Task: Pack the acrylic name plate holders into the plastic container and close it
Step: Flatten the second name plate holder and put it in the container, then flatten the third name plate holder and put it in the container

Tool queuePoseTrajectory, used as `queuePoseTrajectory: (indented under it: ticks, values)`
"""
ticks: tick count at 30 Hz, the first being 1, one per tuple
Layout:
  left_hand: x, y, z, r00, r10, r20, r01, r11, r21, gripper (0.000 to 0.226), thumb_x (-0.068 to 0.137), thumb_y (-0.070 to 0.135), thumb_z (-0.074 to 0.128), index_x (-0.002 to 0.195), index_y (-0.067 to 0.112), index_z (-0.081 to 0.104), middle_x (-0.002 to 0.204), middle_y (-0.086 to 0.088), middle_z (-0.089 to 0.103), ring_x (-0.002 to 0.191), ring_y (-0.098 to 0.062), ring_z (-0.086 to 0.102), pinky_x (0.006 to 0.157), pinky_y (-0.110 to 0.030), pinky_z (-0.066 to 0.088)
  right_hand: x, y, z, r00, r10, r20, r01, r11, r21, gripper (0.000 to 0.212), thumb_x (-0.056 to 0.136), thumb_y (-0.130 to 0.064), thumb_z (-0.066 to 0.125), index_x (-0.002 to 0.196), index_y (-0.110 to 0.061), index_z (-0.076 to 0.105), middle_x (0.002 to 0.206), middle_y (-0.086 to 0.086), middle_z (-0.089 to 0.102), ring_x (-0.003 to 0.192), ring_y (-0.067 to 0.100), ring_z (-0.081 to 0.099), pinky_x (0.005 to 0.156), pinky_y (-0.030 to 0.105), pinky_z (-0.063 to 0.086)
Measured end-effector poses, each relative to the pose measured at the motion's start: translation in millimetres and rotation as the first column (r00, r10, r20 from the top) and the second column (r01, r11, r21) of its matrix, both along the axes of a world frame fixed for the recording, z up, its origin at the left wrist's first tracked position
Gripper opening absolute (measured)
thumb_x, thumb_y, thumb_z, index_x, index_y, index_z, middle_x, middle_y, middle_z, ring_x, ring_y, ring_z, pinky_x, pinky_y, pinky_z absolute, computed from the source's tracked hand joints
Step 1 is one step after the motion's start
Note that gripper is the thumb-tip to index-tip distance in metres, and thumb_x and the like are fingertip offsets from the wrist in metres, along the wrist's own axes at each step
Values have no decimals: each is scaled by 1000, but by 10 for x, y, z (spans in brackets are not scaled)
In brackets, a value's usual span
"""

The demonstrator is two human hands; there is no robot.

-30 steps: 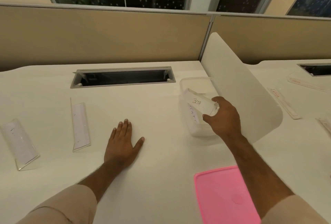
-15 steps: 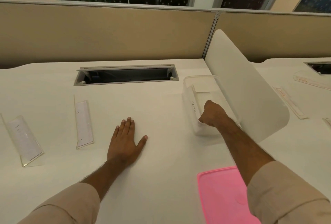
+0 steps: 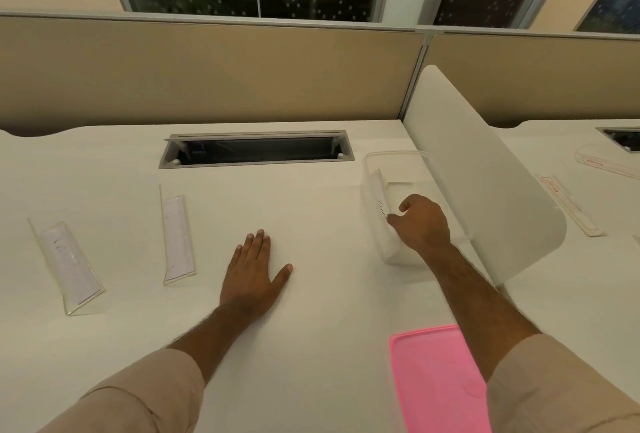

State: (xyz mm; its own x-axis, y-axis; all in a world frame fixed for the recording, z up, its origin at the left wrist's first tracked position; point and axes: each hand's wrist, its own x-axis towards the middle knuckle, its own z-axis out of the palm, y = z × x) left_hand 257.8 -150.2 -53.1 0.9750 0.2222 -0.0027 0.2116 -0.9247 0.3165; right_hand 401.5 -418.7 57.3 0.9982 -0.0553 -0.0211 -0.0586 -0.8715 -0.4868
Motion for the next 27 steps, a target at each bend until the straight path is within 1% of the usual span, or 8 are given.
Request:
queuePoseTrajectory:
  ticks: [2,4,7,10,13,16,20,27]
  values:
    - [-120,5,104,995,-50,84,46,998,44,69,95,54,41,149,11,37,158,-4,36,150,-21,21,122,-35,13,-124,37,63,987,-25,161,15,998,61,29,80,-31,71,100,-11,65,94,7,69,89,29,64,74,33,47]
    - [-292,50,204,967,-112,229,87,990,114,50,91,43,52,129,12,60,133,-4,61,138,-27,44,115,-38,31,-269,96,151,949,-24,315,-11,994,108,24,80,-29,71,96,-11,66,88,7,69,83,28,64,73,34,48]
    - [-517,257,284,906,-30,423,-16,994,106,31,87,33,58,110,13,67,111,-3,67,116,-28,59,97,-39,45,-499,228,279,883,43,467,-119,984,133,16,80,-25,71,87,-11,67,80,5,68,75,25,62,70,36,50]
    - [-670,498,365,852,174,495,-209,978,17,27,84,24,69,110,15,65,108,-3,66,105,-26,60,88,-40,47,-705,411,338,871,116,478,-217,963,160,14,81,-25,70,83,-12,66,77,2,66,73,22,61,69,35,51]
    - [-757,706,448,795,352,494,-365,928,-74,39,79,21,75,115,15,61,108,-5,65,100,-28,58,85,-41,47,-843,651,299,893,165,419,-272,939,210,13,83,-26,70,81,-14,65,77,0,65,74,21,61,70,35,53]
    - [-820,867,493,789,432,437,-430,896,-111,49,75,23,79,118,11,59,108,-8,66,100,-32,59,84,-43,48,-954,923,214,905,225,360,-320,919,230,13,83,-27,68,78,-16,64,75,-1,65,73,19,61,70,38,53]
    - [-908,984,468,807,493,326,-456,870,-187,55,77,29,79,124,10,58,113,-8,66,107,-31,60,86,-43,50,-1088,1288,118,903,305,304,-384,890,248,13,83,-29,67,77,-18,63,75,-4,65,73,15,60,70,35,53]
    - [-912,1175,418,812,559,171,-501,816,-288,56,86,49,65,132,19,57,123,2,66,115,-22,60,96,-37,48,-1252,1824,39,880,416,228,-470,826,310,12,83,-27,66,76,-18,64,76,-4,67,75,14,61,71,36,53]
